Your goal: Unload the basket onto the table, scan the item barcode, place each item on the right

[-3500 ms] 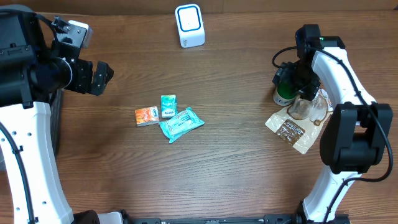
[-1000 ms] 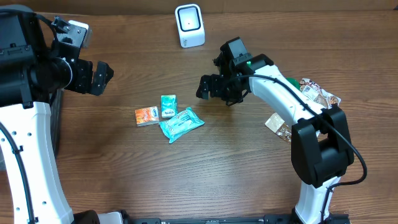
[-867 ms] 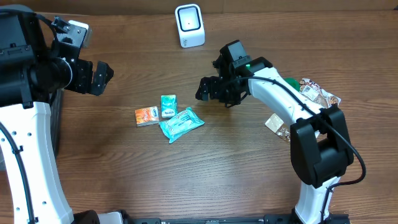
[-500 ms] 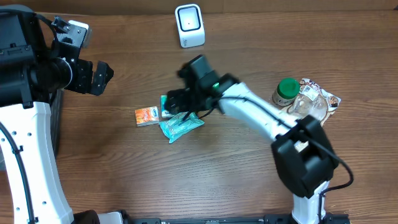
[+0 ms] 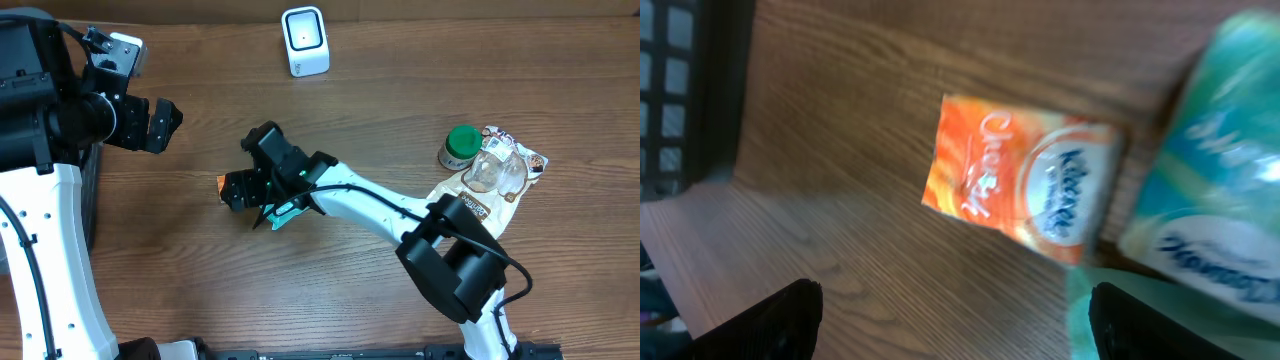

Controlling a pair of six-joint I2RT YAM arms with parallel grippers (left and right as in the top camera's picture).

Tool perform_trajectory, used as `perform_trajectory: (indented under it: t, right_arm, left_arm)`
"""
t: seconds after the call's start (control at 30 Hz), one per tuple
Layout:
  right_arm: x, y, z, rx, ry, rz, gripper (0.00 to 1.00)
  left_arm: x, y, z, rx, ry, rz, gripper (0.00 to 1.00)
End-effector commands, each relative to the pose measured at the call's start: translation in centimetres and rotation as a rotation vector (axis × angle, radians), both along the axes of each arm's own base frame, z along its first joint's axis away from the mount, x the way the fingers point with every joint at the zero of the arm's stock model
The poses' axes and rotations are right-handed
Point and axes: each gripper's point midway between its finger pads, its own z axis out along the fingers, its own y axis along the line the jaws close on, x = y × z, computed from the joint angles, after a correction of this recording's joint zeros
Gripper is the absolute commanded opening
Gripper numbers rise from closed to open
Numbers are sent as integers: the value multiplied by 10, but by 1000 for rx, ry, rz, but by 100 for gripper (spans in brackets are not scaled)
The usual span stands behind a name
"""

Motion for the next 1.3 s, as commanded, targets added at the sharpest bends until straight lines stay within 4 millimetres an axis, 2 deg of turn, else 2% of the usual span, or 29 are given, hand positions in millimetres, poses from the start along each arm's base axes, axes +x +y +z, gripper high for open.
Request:
perform_trajectory:
  t: [0.0, 0.13, 0.23, 0.33, 0.5, 0.67, 0.77, 0.87, 1.03, 1.17, 1.27]
  right_arm:
    - [-8, 4, -5, -1, 13, 13, 87]
    - [-14, -8, -17, -65, 45, 4, 86]
    - [-20, -21, -24, -113, 98, -2, 82]
    - [-26, -39, -30, -177, 167, -32, 80]
    - [-29, -81, -26, -304, 261, -88, 80]
    - [-21, -129, -30, -454, 279, -175, 80]
    - [-14, -151, -28, -503, 275, -211, 81]
    - [-2, -159, -18, -480, 244, -192, 82]
    - [23, -158, -7, -398, 154, -124, 88]
    - [29, -144, -9, -290, 160, -48, 84]
    - [27, -141, -21, -280, 195, -39, 81]
  left_arm:
    - [0, 1, 8, 15, -25, -17, 100]
    - [0, 1, 8, 15, -25, -17, 100]
    - [0, 1, 8, 15, -25, -17, 100]
    - [0, 1, 8, 15, -25, -17, 100]
    - [0, 1, 8, 15, -25, -17, 100]
    - [0, 1, 8, 15, -25, -17, 100]
    - [0, 1, 8, 15, -25, -17, 100]
    - [0, 1, 8, 15, -25, -17, 100]
    - [0, 1, 8, 15, -25, -17, 100]
    - [0, 1, 8, 15, -25, -17, 100]
    - [0, 1, 8, 15, -25, -17, 100]
